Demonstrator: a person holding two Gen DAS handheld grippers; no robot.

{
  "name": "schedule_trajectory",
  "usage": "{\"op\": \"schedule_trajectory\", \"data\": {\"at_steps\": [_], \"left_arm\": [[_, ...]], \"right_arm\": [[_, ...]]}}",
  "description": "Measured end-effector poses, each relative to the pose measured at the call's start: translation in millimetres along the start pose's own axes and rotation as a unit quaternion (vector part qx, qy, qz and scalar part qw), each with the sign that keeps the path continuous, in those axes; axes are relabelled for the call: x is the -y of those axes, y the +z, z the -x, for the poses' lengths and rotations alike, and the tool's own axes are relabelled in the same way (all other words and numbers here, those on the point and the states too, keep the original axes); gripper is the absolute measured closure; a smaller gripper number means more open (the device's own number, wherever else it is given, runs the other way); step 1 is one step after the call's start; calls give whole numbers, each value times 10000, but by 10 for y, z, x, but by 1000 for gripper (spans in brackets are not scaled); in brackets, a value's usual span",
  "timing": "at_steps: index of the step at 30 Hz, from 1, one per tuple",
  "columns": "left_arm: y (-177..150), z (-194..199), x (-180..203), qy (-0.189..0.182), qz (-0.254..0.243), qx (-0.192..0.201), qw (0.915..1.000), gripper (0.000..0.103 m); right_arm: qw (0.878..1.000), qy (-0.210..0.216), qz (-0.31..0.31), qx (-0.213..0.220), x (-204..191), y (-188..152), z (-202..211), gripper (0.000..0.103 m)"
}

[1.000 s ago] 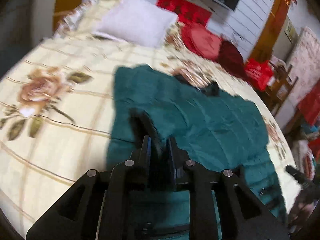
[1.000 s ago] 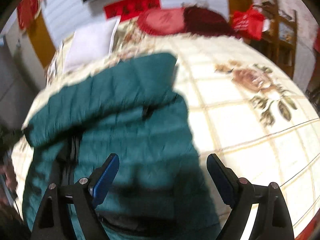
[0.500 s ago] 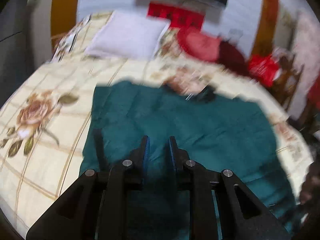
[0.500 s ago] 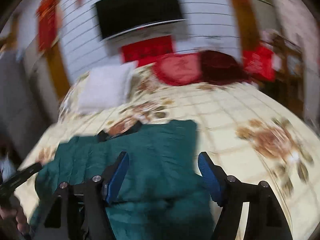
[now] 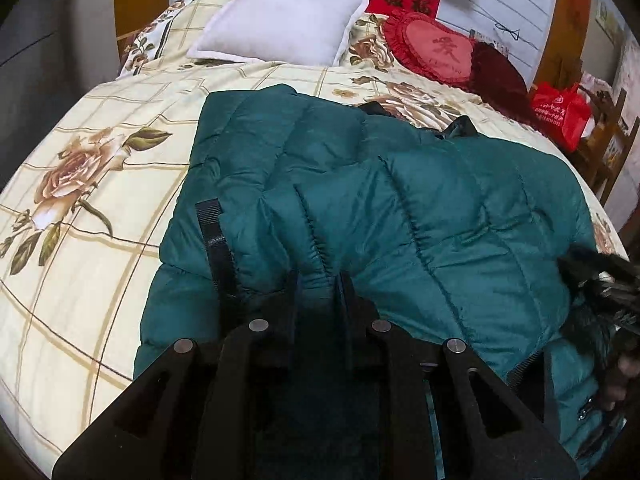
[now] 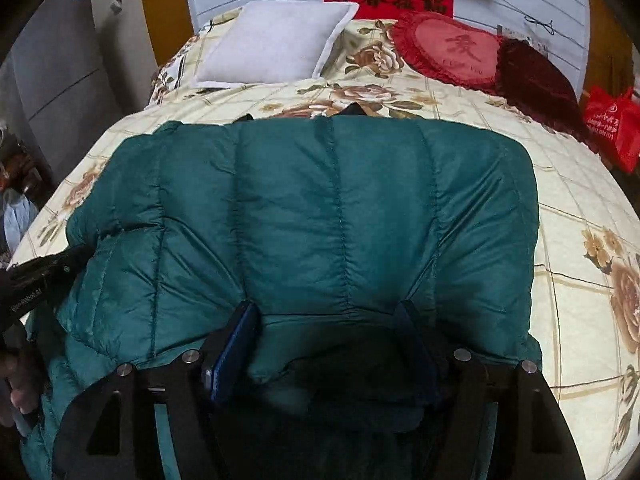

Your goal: Fold large clothes

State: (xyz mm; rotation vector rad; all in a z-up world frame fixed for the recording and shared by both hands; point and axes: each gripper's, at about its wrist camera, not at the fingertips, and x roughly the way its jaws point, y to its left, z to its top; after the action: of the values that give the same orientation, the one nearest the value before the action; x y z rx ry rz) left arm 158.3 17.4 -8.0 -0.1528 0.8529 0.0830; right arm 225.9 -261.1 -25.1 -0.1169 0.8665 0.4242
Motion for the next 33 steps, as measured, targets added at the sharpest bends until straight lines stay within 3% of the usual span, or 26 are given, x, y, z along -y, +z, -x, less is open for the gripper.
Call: {"op": "schedule_trajectory", "data": {"at_steps": [4,6,9,11,12,14,19,20,23,27,30,32,33], "left_arm": [[6,-7,6,31,22,-26,10000,86],[3,-6,8,32,23,-26,10000,86],[5,-3,0,-12,75,-38,10000,86],[10,-9,-14,-54,144,-47,9999,86],[15,-10,-16,-74,152,-40,9998,86],[16,-8,-12,-282,136,-14,9995,86],[5,-20,-13,-299,144,-25,9994,86],[8,-20,-15,-313,159,-38,9994,86],[18,9,-64,-415,308,-65,9986,86],[27,117,-93,-371,447,76,9983,86],[-6,47,-46,-264,300,-11,9992,86],[-27,38,-17,-192,209,21,9996,86],[-30,40,-12,-174,191,30,9997,86]], "right_arm": [[9942,-27,-371,1012,76,215,430,34],[9909,-260,-690,1124,171,386,405,34],[9867,-472,-1187,1003,368,654,121,34],[9867,-463,-1416,656,484,726,-134,34],[9876,-396,-1497,276,553,736,-369,34],[9897,-618,-1285,-104,581,674,-614,33],[9919,-755,-968,-337,583,711,-719,31],[9916,-808,-942,-354,573,742,-669,31],[9921,-860,-888,206,441,724,-220,31],[9959,-377,-637,512,31,590,157,31],[9985,-180,-454,239,-313,329,54,22],[9985,-350,-414,29,-383,165,-175,15],[9981,-413,-433,153,-382,91,-220,14]]}}
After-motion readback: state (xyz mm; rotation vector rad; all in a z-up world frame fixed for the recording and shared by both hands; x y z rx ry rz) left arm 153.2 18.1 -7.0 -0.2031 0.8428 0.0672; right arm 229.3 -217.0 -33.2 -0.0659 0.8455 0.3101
